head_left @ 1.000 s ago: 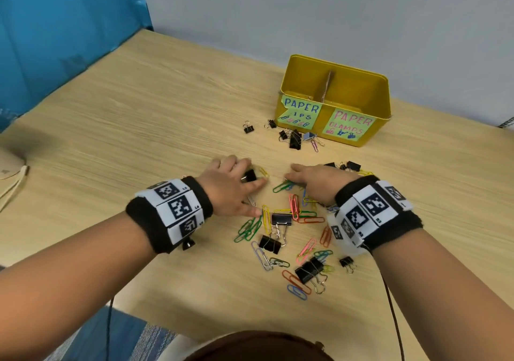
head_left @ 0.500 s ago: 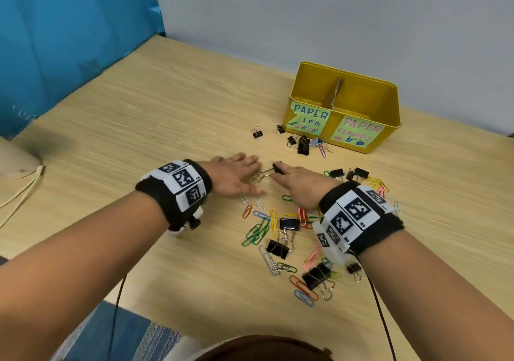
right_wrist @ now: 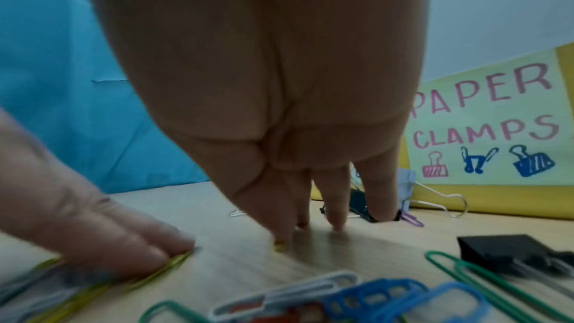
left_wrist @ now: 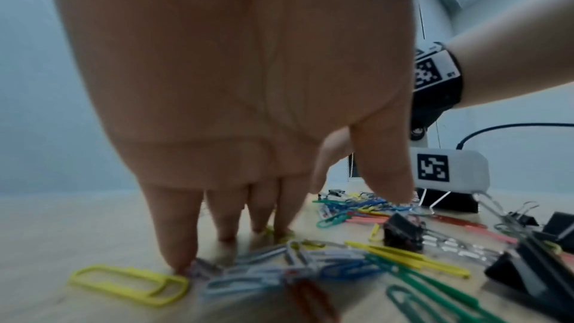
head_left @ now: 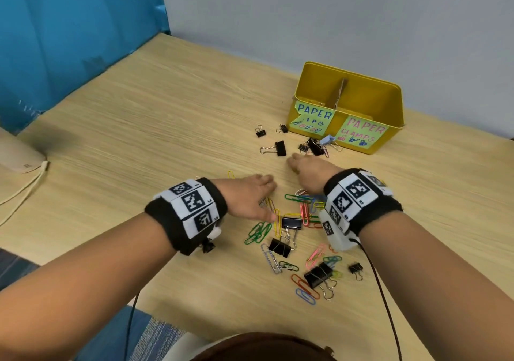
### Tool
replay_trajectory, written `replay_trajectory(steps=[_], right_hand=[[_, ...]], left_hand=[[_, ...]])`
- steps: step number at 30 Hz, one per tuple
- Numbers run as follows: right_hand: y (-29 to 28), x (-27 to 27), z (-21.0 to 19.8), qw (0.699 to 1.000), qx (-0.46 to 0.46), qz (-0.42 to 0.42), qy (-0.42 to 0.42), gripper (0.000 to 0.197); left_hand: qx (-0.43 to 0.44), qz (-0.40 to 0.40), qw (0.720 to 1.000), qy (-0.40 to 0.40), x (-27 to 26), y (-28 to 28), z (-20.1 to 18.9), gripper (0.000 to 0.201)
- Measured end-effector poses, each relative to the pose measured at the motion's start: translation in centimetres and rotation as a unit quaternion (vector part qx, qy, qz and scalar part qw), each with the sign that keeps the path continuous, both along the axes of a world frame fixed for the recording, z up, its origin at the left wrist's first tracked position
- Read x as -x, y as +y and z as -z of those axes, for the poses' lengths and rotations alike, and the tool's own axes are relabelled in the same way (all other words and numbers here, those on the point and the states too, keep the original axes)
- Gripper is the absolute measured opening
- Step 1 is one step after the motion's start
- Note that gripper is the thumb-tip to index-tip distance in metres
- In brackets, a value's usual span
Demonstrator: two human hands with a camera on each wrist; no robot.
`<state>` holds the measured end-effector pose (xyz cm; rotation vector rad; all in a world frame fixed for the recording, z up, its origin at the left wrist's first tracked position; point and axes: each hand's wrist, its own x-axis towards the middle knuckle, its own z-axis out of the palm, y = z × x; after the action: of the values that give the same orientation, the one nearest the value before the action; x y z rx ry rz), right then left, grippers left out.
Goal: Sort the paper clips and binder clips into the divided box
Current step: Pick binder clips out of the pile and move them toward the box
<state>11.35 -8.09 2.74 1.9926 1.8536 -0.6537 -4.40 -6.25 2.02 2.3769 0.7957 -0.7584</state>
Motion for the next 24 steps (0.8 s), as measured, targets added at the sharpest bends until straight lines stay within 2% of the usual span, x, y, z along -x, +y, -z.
replay_trajectory(steps=[2, 4, 7, 10, 12, 15, 17, 19, 21, 24], right_hand=[[-1.2, 0.0, 0.0, 0.999, 0.032, -0.042, -0.007, 0.058], [-2.5, -0.9, -0.5, 0.997, 0.05, -0.057, 0.022, 0.06], [-4.2, -2.2, -1.9, 0.995, 0.023, 0.023, 0.097, 0.058], [-5.2, -2.1, -2.2, 0.994, -0.033, 0.033, 0.097, 0.033], [-5.2, -1.0, -2.0, 0.993, -0.011, 0.023, 0.112, 0.016], [-5.2, 0.7, -0.7, 0.994, 0.035, -0.027, 0.097, 0.024], [-4.8, 1.2, 0.3, 0.996, 0.019, -0.037, 0.083, 0.029], [-4.3, 1.2, 0.5, 0.996, 0.012, -0.025, 0.088, 0.027], [-3.9, 0.9, 0.2, 0.996, 0.017, -0.012, 0.092, 0.023], [-3.3, 0.4, -0.1, 0.996, 0.02, -0.009, 0.09, 0.023]], left_hand=[[0.015, 0.029, 0.999, 0.013, -0.3, -0.1, 0.2, 0.075], [0.039, 0.005, 0.999, -0.032, 0.2, 0.0, 0.0, 0.065], [0.012, -0.065, 0.99, -0.127, 1.4, 0.2, -0.5, 0.048], [-0.005, -0.059, 0.985, -0.163, 1.1, -0.3, -0.7, 0.032], [0.023, -0.041, 0.983, -0.176, 0.4, -1.0, -0.9, 0.03], [0.054, -0.011, 0.983, -0.173, -0.8, -2.3, -0.6, 0.028], [0.047, 0.017, 0.986, -0.159, -1.5, -2.9, 0.0, 0.021], [0.039, 0.018, 0.986, -0.16, -1.7, -2.9, 0.4, 0.017], [0.054, -0.023, 0.983, -0.175, -1.2, -2.2, 0.0, 0.016], [0.067, -0.134, 0.961, -0.234, -0.5, 0.0, -1.3, 0.012]])
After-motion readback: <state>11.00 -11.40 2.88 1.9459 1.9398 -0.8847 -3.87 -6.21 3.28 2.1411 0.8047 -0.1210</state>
